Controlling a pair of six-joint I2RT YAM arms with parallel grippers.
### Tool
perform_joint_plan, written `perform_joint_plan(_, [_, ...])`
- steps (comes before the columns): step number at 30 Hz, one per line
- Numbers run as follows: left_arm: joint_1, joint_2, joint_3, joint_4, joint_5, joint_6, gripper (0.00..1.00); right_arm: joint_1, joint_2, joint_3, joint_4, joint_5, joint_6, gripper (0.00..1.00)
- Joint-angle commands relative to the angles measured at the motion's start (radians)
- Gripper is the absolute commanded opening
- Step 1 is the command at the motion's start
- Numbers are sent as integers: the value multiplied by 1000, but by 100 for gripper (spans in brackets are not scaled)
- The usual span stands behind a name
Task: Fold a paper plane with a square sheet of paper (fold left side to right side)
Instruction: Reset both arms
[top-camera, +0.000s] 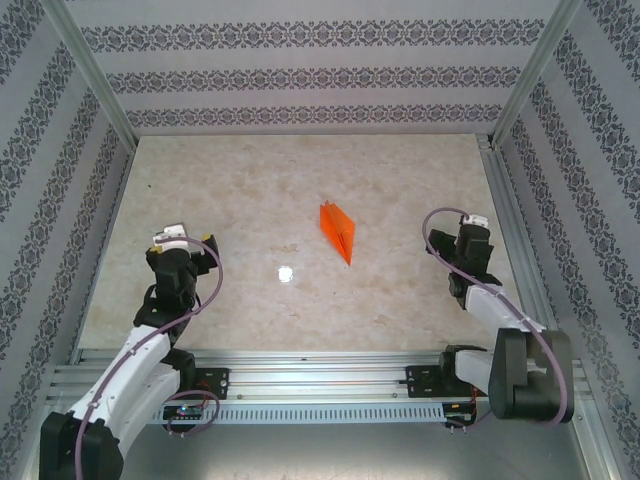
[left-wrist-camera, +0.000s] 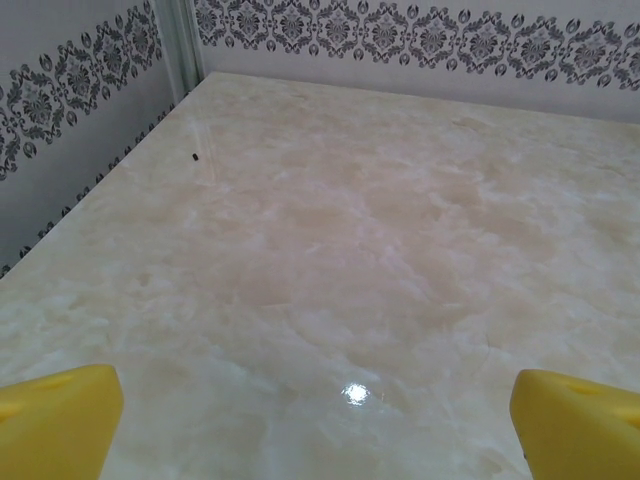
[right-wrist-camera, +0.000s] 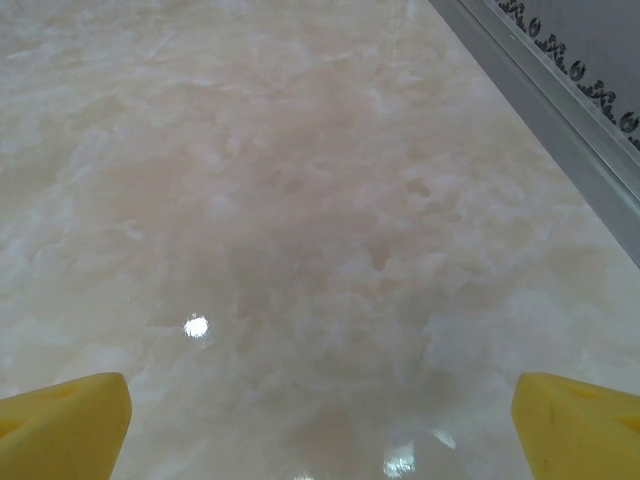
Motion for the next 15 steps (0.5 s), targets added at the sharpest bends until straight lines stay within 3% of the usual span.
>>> perform_joint_plan(1, [14, 104, -22, 214, -3, 123, 100, -5, 61, -6, 331, -2, -40, 98])
perform_joint_plan(11, [100, 392, -38, 534, 238, 204, 100, 27, 360, -46, 857, -83, -100, 98])
perform_joint_plan(15, [129, 490, -26, 653, 301, 225, 100, 30, 345, -32, 786, -79, -106, 98])
